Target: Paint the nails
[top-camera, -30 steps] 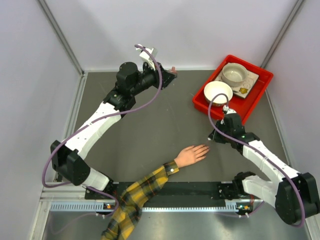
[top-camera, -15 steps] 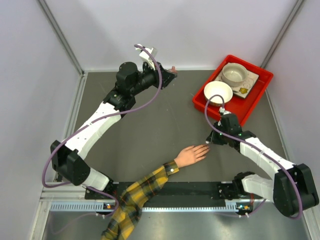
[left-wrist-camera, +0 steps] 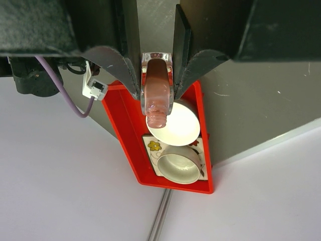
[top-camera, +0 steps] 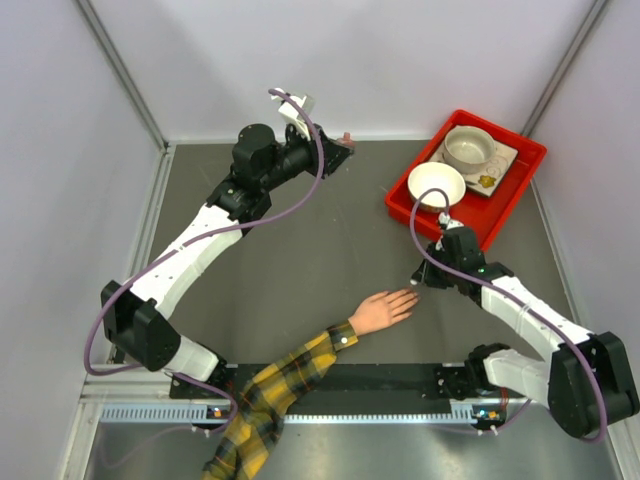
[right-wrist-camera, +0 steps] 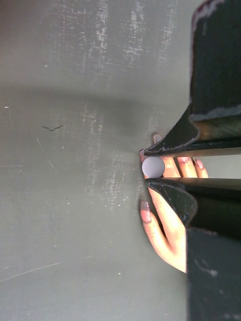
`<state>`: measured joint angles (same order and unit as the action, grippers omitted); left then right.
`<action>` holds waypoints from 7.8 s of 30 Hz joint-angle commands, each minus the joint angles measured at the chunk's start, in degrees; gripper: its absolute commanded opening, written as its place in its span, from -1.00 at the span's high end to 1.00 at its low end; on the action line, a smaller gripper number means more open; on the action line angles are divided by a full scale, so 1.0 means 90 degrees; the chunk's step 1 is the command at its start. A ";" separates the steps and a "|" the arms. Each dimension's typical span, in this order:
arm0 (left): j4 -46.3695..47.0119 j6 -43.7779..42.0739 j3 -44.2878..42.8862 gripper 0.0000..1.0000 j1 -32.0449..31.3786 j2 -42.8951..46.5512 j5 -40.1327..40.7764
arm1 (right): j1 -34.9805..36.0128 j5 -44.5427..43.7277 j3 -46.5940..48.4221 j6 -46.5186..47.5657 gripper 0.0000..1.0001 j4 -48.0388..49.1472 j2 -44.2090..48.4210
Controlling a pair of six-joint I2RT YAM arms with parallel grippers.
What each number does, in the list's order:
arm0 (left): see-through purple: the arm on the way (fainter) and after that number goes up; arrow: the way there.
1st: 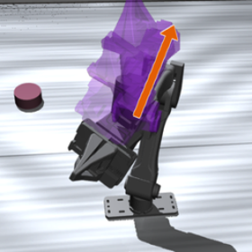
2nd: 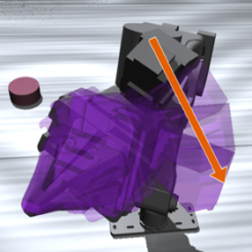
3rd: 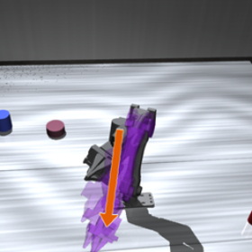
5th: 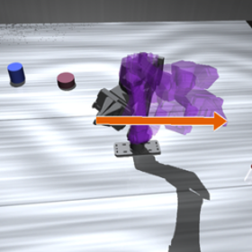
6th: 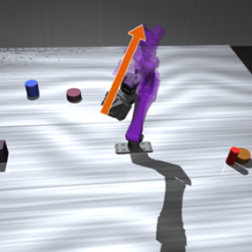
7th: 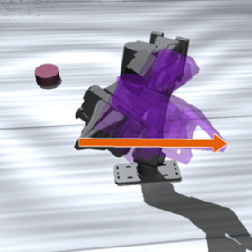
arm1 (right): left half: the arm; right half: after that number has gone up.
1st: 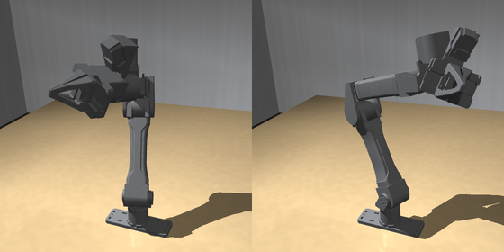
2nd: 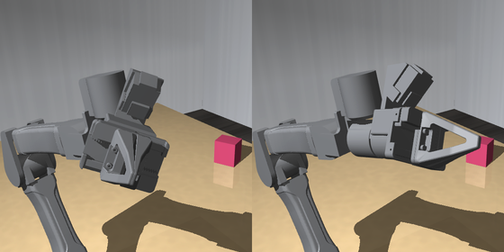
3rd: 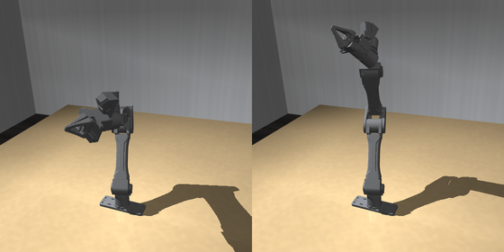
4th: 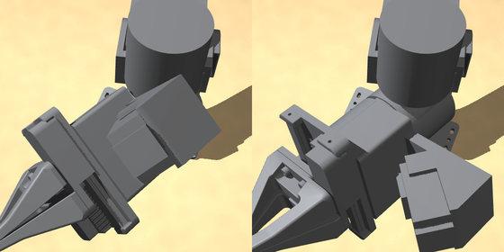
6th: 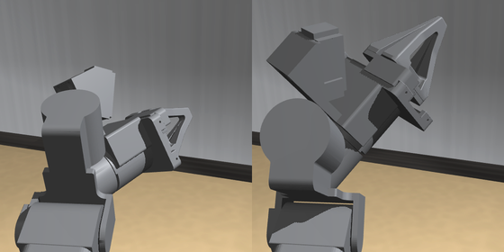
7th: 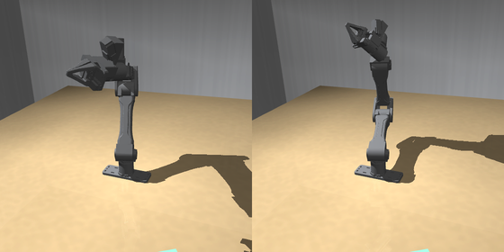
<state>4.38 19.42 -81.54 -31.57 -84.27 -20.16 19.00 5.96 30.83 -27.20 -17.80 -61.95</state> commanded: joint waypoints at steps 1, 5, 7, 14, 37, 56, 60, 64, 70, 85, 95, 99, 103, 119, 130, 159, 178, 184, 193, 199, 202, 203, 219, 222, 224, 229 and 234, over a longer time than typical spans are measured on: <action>0.0431 0.0000 -0.0081 1.00 0.0031 0.0213 -0.0064 | 0.0047 0.0031 0.0178 0.0044 1.00 0.0327 0.0049; 0.0451 0.0020 -0.0081 1.00 0.0031 0.0193 -0.0055 | 0.0056 0.0197 0.0246 0.0132 1.00 0.0386 -0.0186; 0.0451 0.0010 -0.0081 1.00 0.0031 0.0203 -0.0064 | 0.0056 0.0178 0.0266 0.0132 1.00 0.0377 -0.0177; 0.0431 0.0000 -0.0091 1.00 0.0031 0.0193 -0.0025 | 0.0056 0.0091 0.0325 0.0112 1.00 0.0289 -0.0285; 0.0441 -0.0029 -0.0130 1.00 0.0071 0.0154 -0.0084 | 0.0027 -0.0134 0.0334 0.0044 1.00 0.0093 -0.0294; 0.0490 0.0020 -0.0208 1.00 0.0100 0.0037 -0.0133 | -0.0100 -0.0164 0.0354 0.0063 1.00 0.0083 -0.0421; 0.0509 0.0069 -0.0218 1.00 0.0100 0.0018 -0.0142 | -0.0119 -0.0173 0.0354 0.0073 1.00 0.0074 -0.0421; 0.0509 0.0069 -0.0227 1.00 0.0090 -0.0002 -0.0123 | -0.0139 -0.0173 0.0354 0.0083 1.00 0.0083 -0.0440; 0.0509 0.0079 -0.0237 1.00 0.0100 -0.0002 -0.0123 | -0.0149 -0.0144 0.0354 0.0102 1.00 0.0113 -0.0460; 0.0480 0.0069 -0.0179 1.00 0.0090 0.0066 -0.0094 | -0.0168 -0.0193 0.0383 0.0063 1.00 0.0142 -0.0519; 0.0480 0.0069 -0.0169 1.00 0.0100 0.0076 -0.0094 | -0.0207 -0.0232 0.0364 0.0015 1.00 0.0181 -0.0480; 0.0470 0.0069 -0.0169 1.00 0.0110 0.0076 -0.0103 | -0.0217 -0.0242 0.0364 0.0005 1.00 0.0181 -0.0499; 0.0470 0.0069 -0.0169 1.00 0.0110 0.0076 -0.0103 | -0.0227 -0.0261 0.0364 -0.0005 1.00 0.0181 -0.0489; 0.0480 0.0069 -0.0179 1.00 0.0139 0.0047 -0.0162 | -0.0256 -0.0320 0.0354 -0.0044 1.00 0.0142 -0.0489; 0.0490 0.0088 -0.0198 1.00 0.0149 0.0047 -0.0221 | -0.0285 -0.0340 0.0325 -0.0064 1.00 0.0093 -0.0411; 0.0568 0.0186 -0.0013 1.00 0.0149 0.0174 -0.0191 | -0.0266 0.0295 0.0256 0.0132 1.00 0.0289 -0.0313; 0.0538 0.0157 -0.0032 1.00 0.0188 0.0164 -0.0201 | -0.0276 -0.0076 0.0354 -0.0054 1.00 0.0074 -0.0470; 0.0538 0.0157 -0.0022 1.00 0.0207 0.0174 -0.0221 | -0.0276 -0.0144 0.0354 -0.0083 1.00 0.0054 -0.0460; 0.0538 0.0157 -0.0003 1.00 0.0217 0.0203 -0.0240 | -0.0276 -0.0222 0.0344 -0.0142 1.00 0.0015 -0.0450; 0.0558 0.0157 0.0046 1.00 0.0227 0.0242 -0.0279 | -0.0276 -0.0281 0.0296 -0.0190 1.00 -0.0004 -0.0343; 0.0578 0.0166 0.0065 1.00 0.0236 0.0262 -0.0299 | -0.0276 -0.0291 0.0276 -0.0220 1.00 -0.0014 -0.0285; 0.0587 0.0166 0.0075 1.00 0.0237 0.0262 -0.0308 | -0.0276 -0.0291 0.0266 -0.0220 1.00 -0.0014 -0.0265; 0.0821 0.0244 0.0124 1.00 0.0237 0.0437 -0.0669 | -0.0276 -0.0486 0.0177 -0.0201 1.00 -0.0258 0.0808; 0.1035 0.0380 0.0027 1.00 0.0246 0.0408 -0.1330 | -0.0285 -0.0515 0.0983 0.0169 1.00 -0.0697 0.0849; 0.1230 0.0537 -0.0051 1.00 0.0237 0.0360 -0.1907 | -0.0276 -0.0486 0.1620 0.0697 1.00 -0.1115 0.0742; 0.1993 0.1182 0.0241 1.00 0.0237 0.0515 -0.3246 | -0.0276 0.0293 0.3545 0.1235 1.00 -0.1557 0.0566; 0.2024 0.1057 0.0505 1.00 0.0227 0.0876 -0.3921 | -0.0276 0.1494 0.4784 0.0982 1.00 -0.1908 0.0546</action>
<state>17.56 28.71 -77.84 -29.58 -80.77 -46.85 16.75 9.82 66.63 -19.11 -30.92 -57.36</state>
